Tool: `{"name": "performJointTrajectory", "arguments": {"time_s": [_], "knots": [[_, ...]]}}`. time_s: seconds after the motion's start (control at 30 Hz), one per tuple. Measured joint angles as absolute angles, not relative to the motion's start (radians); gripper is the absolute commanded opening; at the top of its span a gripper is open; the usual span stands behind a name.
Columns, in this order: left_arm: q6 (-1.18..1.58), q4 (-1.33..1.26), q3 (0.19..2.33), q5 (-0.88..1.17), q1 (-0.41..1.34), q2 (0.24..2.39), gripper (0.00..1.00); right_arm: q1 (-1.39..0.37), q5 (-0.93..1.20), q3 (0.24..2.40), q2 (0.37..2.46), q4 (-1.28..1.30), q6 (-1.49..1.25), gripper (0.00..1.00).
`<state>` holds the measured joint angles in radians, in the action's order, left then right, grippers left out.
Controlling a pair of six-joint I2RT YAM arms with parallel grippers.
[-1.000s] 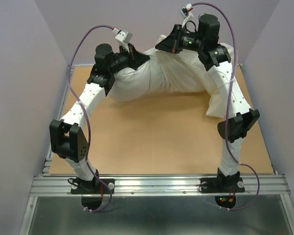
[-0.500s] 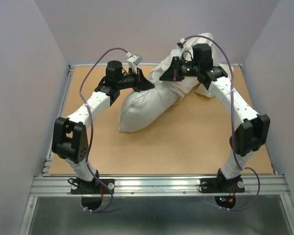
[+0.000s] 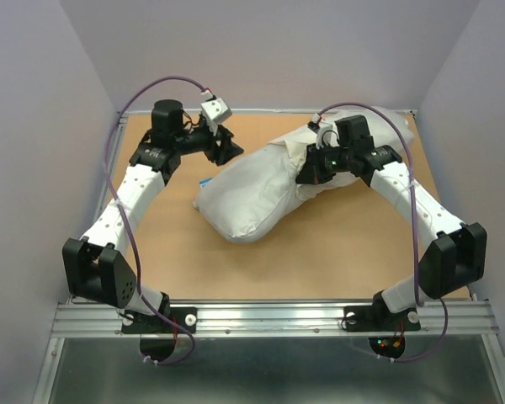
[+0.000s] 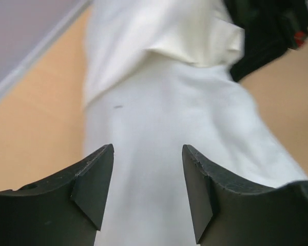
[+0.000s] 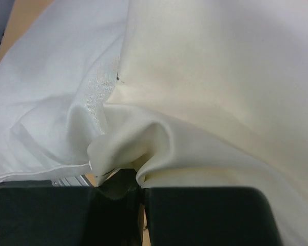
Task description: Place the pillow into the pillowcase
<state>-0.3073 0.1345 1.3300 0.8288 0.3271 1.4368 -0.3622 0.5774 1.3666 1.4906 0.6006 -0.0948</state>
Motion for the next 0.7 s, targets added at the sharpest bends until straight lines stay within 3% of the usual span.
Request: {"name": "performJointTrajectory", "arguments": {"time_s": [0.07, 0.1, 0.17, 0.2, 0.23, 0.37, 0.5, 0.63, 0.7], "knots": [[-0.368, 0.138, 1.367, 0.781, 0.278, 1.443, 0.69, -0.362, 0.568, 1.348, 1.499, 0.613, -0.090, 0.00], [-0.413, 0.145, 1.391, 0.750, 0.263, 1.451, 0.69, -0.362, 0.566, 1.342, 1.499, 0.621, -0.088, 0.05], [-0.453, 0.198, 1.464, 0.739, 0.262, 1.498, 0.70, -0.362, 0.567, 1.334, 1.499, 0.636, -0.079, 0.18], [-0.466, 0.230, 1.516, 0.740, 0.262, 1.540, 0.70, -0.362, 0.570, 1.332, 1.499, 0.651, -0.062, 0.35], [-0.476, 0.251, 1.583, 0.740, 0.263, 1.595, 0.71, -0.362, 0.574, 1.332, 1.499, 0.666, -0.050, 0.43], [-0.398, 0.295, 1.541, 0.757, 0.233, 1.674, 0.72, -0.362, 0.570, 1.387, 1.509, 0.863, 0.061, 0.57], [-0.245, 0.323, 1.334, 0.748, 0.158, 1.642, 0.77, -0.362, 0.521, 1.646, 1.567, 0.970, 0.070, 0.66], [-0.082, 0.338, 1.232, 0.746, 0.081, 1.618, 0.92, -0.372, 0.443, 1.998, 1.682, 0.939, 0.038, 0.66], [-0.018, 0.335, 1.219, 0.742, 0.042, 1.600, 0.93, -0.391, 0.376, 2.088, 1.746, 0.917, 0.038, 0.65]]}}
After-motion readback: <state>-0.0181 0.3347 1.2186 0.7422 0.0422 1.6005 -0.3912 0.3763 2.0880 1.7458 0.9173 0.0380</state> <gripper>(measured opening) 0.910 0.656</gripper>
